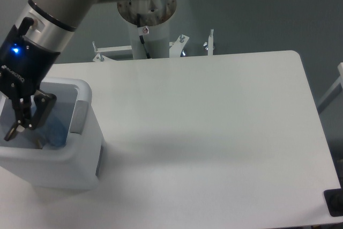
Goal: Place the trash in the trash can
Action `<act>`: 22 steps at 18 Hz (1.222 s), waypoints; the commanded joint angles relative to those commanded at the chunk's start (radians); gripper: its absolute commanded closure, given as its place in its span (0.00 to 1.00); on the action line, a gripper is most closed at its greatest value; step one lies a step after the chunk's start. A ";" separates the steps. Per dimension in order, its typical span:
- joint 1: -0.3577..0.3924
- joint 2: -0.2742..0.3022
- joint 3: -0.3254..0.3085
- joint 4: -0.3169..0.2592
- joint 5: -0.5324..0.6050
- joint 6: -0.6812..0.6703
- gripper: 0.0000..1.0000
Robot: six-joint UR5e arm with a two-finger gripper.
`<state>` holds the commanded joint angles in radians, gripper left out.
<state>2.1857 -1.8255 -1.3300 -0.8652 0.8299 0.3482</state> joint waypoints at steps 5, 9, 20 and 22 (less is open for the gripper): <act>0.118 -0.002 0.002 0.008 0.000 0.006 0.00; 0.210 -0.003 -0.043 0.005 0.000 0.100 0.00; 0.370 -0.018 -0.239 0.002 0.216 0.382 0.00; 0.368 -0.026 -0.252 0.000 0.317 0.402 0.00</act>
<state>2.5541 -1.8515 -1.5815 -0.8652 1.1470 0.7501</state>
